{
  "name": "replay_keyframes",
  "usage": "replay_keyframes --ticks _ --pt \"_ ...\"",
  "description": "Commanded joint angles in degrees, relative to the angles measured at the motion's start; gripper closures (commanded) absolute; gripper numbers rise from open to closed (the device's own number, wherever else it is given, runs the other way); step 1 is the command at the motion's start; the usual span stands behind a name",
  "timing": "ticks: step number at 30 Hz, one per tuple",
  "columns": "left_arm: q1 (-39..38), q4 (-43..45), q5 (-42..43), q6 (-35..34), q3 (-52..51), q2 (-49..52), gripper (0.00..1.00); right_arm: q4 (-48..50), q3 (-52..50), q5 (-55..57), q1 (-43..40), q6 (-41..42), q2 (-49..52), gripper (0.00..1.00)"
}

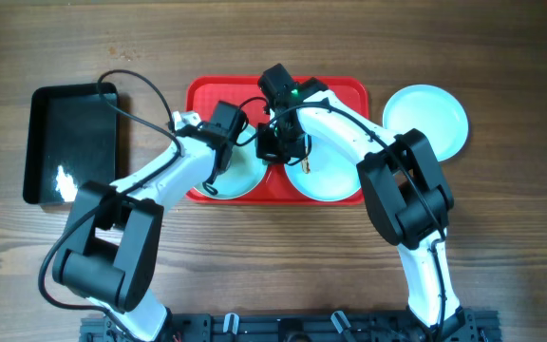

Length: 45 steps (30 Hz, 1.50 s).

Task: Clean dirty plates on tray and stack at the side
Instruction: 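Scrub the back plate with the sponge while the right gripper holds it, then lift the back plate with the right gripper and carry it right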

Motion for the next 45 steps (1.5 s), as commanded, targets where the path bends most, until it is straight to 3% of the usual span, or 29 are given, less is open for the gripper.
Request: replay_keyframes --ticks 1,8,13,19,24,33,40,45 --pt "1.53 -2.47 -5.20 -1.79 3.10 -4.76 0.96 -0.39 0.52 5.60 -1.01 1.03 0.24 0.96" --pt "1.81 -6.51 1.95 -2.97 3.26 -20.06 0.96 -2.43 5.95 10.54 -1.01 -1.53 -4.09 0.96" --pt "1.81 -11.37 7.17 -2.95 3.26 -25.31 0.96 -6.82 12.35 18.18 -0.98 -4.76 -7.56 0.96" --pt "1.79 -14.27 11.02 -2.97 3.02 -24.90 0.96 -14.80 19.54 31.89 -0.90 -7.17 -11.61 0.96" --pt "1.81 -14.25 14.51 -2.99 2.97 -24.90 0.96 -16.57 19.67 42.38 0.63 -14.64 -14.82 0.96" --pt "1.79 -14.43 16.37 -2.97 2.93 -24.90 0.96 -20.35 19.43 76.08 10.16 -15.30 -15.10 0.96" --pt "1.79 -14.69 16.37 -2.99 2.93 -24.90 0.96 -20.09 19.43 88.96 14.12 -17.84 -15.10 0.96" --pt "1.79 -14.69 16.37 -2.99 2.93 -24.90 0.96 -19.08 19.43 91.45 14.75 -18.21 -15.10 0.96"
